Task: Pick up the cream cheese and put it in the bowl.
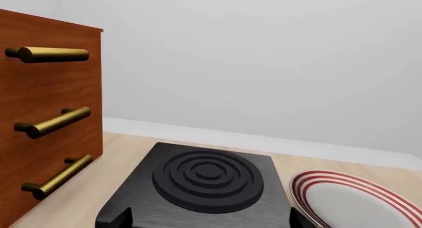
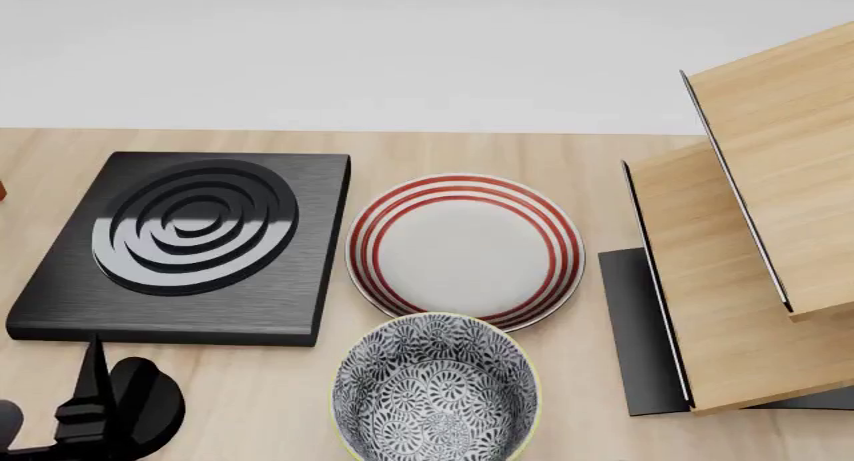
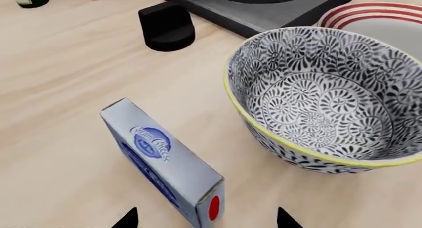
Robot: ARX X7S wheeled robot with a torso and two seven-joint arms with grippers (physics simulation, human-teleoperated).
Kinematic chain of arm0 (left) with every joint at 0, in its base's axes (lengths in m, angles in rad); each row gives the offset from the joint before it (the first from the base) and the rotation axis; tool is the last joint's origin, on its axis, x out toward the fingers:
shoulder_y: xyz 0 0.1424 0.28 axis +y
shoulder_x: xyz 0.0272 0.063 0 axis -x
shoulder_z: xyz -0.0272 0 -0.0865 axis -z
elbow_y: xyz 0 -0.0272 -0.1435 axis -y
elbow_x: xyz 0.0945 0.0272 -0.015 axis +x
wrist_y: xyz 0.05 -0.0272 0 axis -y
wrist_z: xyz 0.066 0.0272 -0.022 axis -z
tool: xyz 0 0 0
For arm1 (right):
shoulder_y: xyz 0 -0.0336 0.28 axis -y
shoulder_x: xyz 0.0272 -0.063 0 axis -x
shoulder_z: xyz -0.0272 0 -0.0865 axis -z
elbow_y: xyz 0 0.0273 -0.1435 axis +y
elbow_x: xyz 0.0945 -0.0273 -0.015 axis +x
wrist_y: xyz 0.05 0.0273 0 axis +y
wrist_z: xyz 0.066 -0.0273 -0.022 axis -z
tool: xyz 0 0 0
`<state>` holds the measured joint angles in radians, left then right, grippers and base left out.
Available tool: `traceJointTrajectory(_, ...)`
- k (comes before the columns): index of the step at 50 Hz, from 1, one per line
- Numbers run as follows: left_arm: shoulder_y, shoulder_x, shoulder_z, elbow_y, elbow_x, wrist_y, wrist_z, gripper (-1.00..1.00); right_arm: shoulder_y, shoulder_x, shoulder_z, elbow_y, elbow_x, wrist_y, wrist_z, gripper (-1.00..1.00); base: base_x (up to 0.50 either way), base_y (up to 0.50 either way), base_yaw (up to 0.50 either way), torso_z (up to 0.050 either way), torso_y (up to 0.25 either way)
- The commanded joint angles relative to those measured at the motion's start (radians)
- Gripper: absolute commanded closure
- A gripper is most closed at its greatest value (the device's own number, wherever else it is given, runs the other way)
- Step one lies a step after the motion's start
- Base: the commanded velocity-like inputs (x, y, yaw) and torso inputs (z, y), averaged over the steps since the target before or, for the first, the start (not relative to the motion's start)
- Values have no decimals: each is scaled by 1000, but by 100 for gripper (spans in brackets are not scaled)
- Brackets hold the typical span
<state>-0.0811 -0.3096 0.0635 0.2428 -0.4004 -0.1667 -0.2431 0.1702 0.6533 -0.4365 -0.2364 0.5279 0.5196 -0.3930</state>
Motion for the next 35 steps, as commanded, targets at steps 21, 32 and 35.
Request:
traceJointTrajectory(21,-3,5,33,-42,17,25,4,-100,68,-48,-92,111,-81,12,-16,-100,0,0,0,0,0)
traceJointTrajectory(32,2,0,31,-44,9,32,6,-100,79,-50,-117,98,-94,31,-15,-100,0,0,0,0,0)
traceJointTrajectory(35,1,0,31,-47,8,35,7,-100,86,-53,-122,102,-97,36,-16,-100,0,0,0,0,0)
